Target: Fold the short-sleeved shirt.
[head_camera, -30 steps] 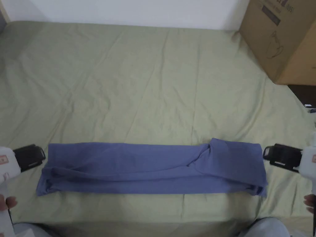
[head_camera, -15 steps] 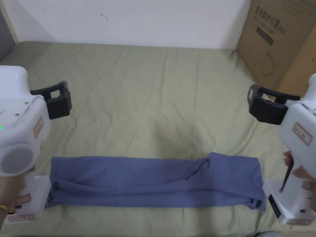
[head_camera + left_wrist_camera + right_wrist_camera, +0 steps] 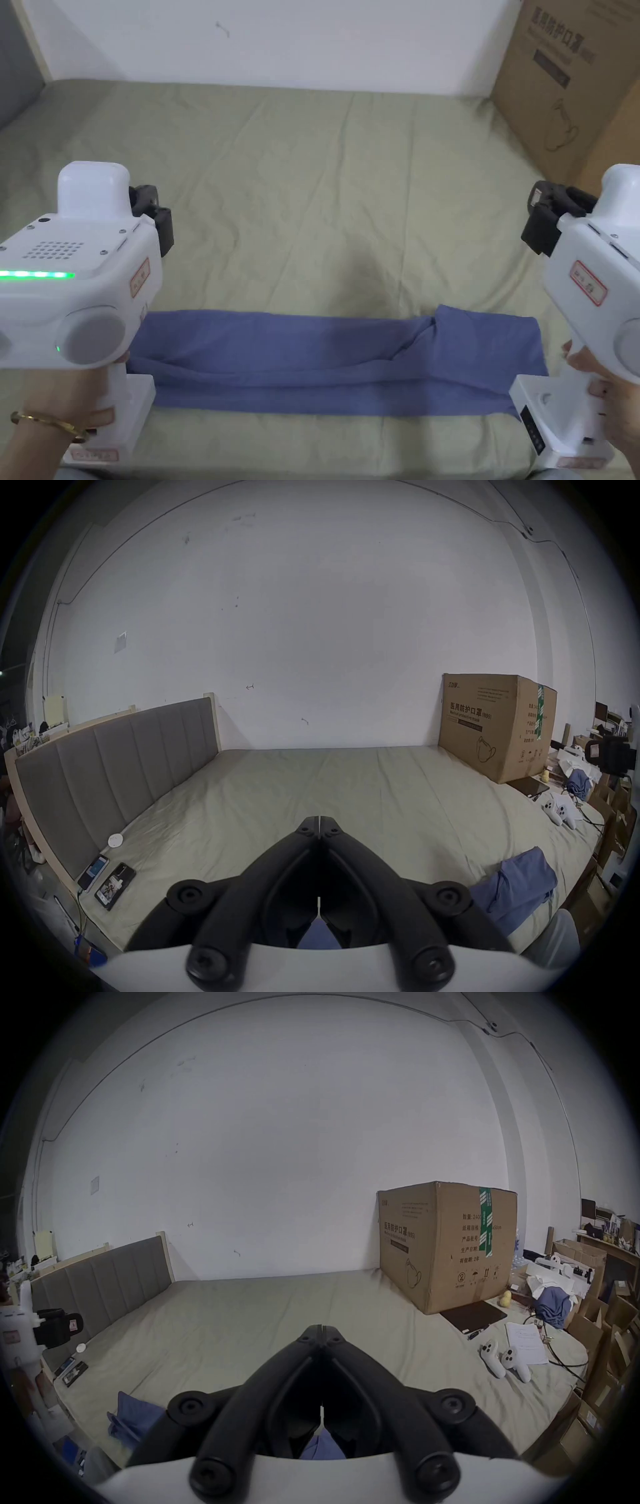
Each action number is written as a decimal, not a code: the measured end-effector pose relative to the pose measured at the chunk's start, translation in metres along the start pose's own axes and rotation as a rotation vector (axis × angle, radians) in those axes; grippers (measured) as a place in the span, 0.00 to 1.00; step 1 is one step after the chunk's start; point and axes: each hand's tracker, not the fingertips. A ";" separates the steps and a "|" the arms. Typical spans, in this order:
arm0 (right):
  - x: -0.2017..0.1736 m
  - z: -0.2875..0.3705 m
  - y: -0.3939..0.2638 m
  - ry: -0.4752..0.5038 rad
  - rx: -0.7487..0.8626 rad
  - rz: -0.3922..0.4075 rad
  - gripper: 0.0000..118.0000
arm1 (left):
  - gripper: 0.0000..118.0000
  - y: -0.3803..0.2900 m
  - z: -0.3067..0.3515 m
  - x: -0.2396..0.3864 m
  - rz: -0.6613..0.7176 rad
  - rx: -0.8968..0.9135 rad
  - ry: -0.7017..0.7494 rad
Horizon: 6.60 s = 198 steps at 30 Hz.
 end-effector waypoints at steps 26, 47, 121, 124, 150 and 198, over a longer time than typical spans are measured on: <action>0.000 -0.011 -0.030 -0.068 -0.184 0.018 0.00 | 0.86 -0.171 -0.073 -0.159 0.830 -0.734 -0.271; 0.013 0.005 -0.029 -0.056 -0.150 0.017 0.00 | 0.09 -0.003 -0.034 -0.002 0.257 -0.562 -0.337; 0.052 0.042 -0.035 -0.080 -0.162 -0.073 0.00 | 0.93 -0.159 -0.130 0.005 0.689 -0.941 -0.568; 0.052 0.042 -0.036 -0.083 -0.169 -0.072 0.00 | 0.92 -0.173 -0.129 0.011 0.746 -0.961 -0.624; 0.042 0.042 -0.033 -0.046 -0.165 -0.079 0.00 | 0.06 -0.061 -0.067 -0.070 0.496 -0.818 -0.001; 0.067 0.065 -0.047 -0.112 -0.197 -0.115 0.00 | 0.02 -0.148 -0.125 0.232 -0.061 -0.721 -0.393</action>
